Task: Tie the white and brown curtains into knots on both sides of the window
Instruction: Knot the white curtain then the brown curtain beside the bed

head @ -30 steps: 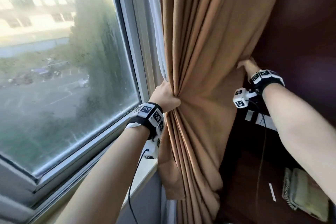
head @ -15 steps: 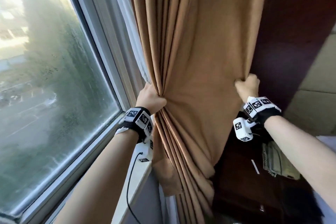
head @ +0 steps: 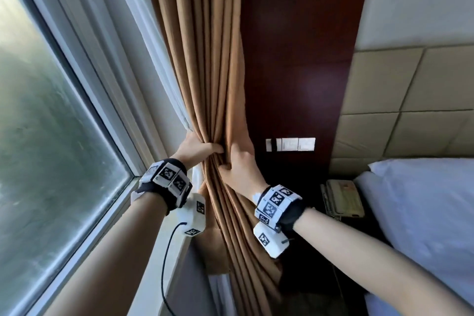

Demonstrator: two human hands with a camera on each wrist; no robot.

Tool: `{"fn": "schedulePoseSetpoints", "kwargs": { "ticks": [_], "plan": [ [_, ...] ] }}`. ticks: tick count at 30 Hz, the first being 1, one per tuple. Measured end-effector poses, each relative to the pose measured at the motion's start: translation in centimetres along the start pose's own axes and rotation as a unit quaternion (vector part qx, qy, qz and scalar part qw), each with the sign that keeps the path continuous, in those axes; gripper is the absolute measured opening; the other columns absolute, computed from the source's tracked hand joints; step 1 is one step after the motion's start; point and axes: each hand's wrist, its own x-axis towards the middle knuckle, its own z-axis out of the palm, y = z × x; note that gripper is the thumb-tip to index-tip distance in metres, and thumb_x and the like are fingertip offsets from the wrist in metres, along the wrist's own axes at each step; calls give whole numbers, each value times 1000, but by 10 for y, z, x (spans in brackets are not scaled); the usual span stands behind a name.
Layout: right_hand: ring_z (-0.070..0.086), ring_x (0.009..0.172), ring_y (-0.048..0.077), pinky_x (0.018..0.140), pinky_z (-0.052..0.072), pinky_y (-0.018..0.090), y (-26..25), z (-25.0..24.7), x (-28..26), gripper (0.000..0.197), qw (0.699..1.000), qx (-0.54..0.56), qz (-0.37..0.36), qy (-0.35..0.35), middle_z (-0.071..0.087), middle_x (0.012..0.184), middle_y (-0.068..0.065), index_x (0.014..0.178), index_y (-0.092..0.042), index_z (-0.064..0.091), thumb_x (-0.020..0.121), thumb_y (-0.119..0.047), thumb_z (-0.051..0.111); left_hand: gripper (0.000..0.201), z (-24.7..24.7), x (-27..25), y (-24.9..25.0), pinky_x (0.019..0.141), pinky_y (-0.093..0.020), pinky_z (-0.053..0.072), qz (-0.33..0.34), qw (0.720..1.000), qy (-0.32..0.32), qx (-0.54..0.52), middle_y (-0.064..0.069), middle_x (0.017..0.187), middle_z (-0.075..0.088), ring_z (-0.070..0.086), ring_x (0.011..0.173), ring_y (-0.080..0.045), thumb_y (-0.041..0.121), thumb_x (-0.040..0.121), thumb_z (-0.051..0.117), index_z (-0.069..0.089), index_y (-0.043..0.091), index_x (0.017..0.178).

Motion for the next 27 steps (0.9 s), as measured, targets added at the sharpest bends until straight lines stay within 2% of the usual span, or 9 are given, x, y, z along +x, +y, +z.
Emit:
{"fn": "schedulePoseSetpoints", "kwargs": {
  "ticks": [4,7,9,13,16,18,21,23,27],
  "plan": [
    [64,91,39,80,53,41,-9,5,-1,53,995,4,-2,-96,65,99,24,135,4,33,86,-12,47,86,-7,-6,10,101,-29,43,-39,987,-115,-105,0,130,57,55,120,-17,42,66,83,44,17,139],
    [48,122,37,105,41,46,-7,19,-14,74,983,-51,-41,-171,44,134,24,147,-9,12,79,-12,43,86,1,-7,5,103,-38,46,-57,997,23,-37,-3,128,55,56,117,-22,51,63,81,49,15,134],
    [31,136,33,114,29,47,-2,24,-18,82,976,-22,-63,-209,28,147,13,148,-23,9,75,-13,44,47,8,-8,-1,92,-38,52,-64,984,134,97,-12,116,58,60,107,-33,30,71,69,59,8,111],
    [40,133,19,114,29,30,14,6,-2,67,967,96,-70,-225,43,143,6,145,-17,35,81,-9,53,18,0,-15,-1,78,-30,47,-37,976,156,146,-16,95,58,58,96,-36,9,72,55,56,1,89],
    [62,103,13,101,44,27,48,-2,25,31,963,162,7,-214,69,108,0,108,-14,71,84,-3,55,24,-10,-14,-4,77,-29,43,-41,979,142,143,-13,92,56,56,96,-34,4,74,54,59,0,97],
    [66,98,15,98,49,32,79,-1,57,28,967,161,81,-182,72,97,-2,88,-27,74,84,-6,55,24,-14,-11,-10,77,-29,41,-45,980,141,132,-11,93,55,54,96,-32,4,75,54,55,5,99],
    [65,95,20,80,51,29,112,-6,110,27,933,239,205,-176,66,104,0,113,-22,64,89,-13,56,33,-17,-5,-18,78,-27,38,-59,980,149,119,-9,100,57,52,97,-27,9,77,57,56,6,110],
    [60,104,19,84,43,31,117,-8,141,44,886,321,272,-195,58,117,-4,135,-25,46,92,-18,52,36,-17,-2,-19,77,-25,38,-67,980,150,114,-7,100,58,53,96,-27,10,77,59,57,5,112],
    [51,104,16,93,31,41,105,9,180,57,816,459,267,-227,58,112,-4,127,-37,51,73,-17,47,35,-13,1,-17,78,-24,37,-82,980,151,99,-2,99,55,47,92,-19,10,78,60,56,9,113]
  ]
}}
